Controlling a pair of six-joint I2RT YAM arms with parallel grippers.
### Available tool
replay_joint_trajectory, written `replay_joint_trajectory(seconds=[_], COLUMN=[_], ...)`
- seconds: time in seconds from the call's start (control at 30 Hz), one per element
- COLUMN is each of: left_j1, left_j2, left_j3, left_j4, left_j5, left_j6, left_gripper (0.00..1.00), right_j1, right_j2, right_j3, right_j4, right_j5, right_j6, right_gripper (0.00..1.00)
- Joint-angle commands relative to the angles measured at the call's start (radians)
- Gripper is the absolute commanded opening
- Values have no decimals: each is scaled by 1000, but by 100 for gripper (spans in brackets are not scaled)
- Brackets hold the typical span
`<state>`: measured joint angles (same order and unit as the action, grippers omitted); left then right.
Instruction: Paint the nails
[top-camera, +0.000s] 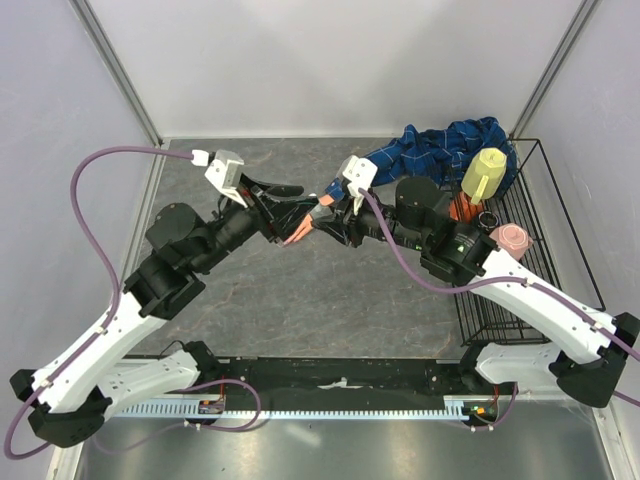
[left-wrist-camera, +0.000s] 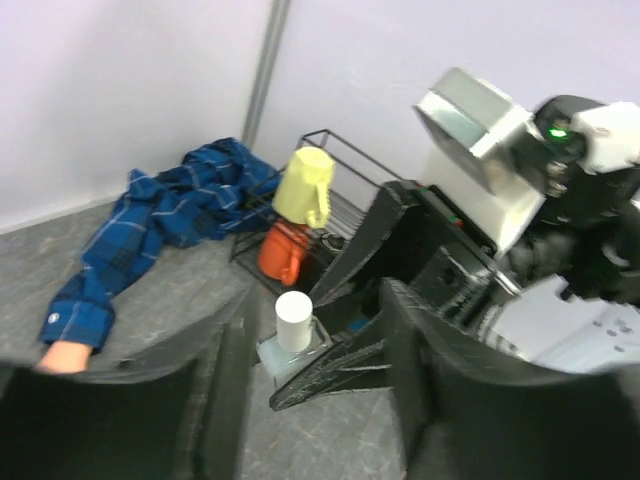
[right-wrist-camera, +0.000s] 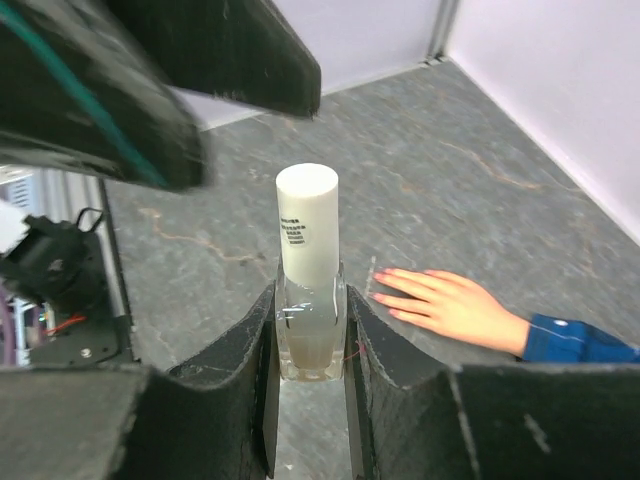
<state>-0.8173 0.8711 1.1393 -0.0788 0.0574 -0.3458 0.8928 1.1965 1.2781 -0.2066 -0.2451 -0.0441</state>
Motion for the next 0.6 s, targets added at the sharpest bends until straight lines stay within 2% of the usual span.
replay_joint_trajectory(seconds=[0.0,0.03,0.1,0.17,0.27,0.47,0.5,0.57], left_j1=[1,1,1,1,1,1,1,1], left_j2=[51,55,74,81,95,127,131,140], left_j3=[14,19,23,30,42,60,62,63], left_j4=[37,37,36,36,27,25,25,25], left_j5=[-74,-76,-87,-103,-116,-76,-67,-25], left_j6=[-32,-30,-38,-51,-64,-85,-87,-88], left_gripper=[47,43,43,52,54,42,36,31], right_j1=[3,3,3,3,3,3,3,3], right_j2=[5,6,6,5,3,0,-3,-9], right_j3=[64,66,70,73,75,72,72,70], right_j4=[18,18,18,18,19,24,26,27], right_j5=[121,131,158,164,167,150,148,141], right_j6=[-31,-27,-17,-16,-19,-17,-17,-14], right_gripper=[0,0,0,0,0,0,0,0])
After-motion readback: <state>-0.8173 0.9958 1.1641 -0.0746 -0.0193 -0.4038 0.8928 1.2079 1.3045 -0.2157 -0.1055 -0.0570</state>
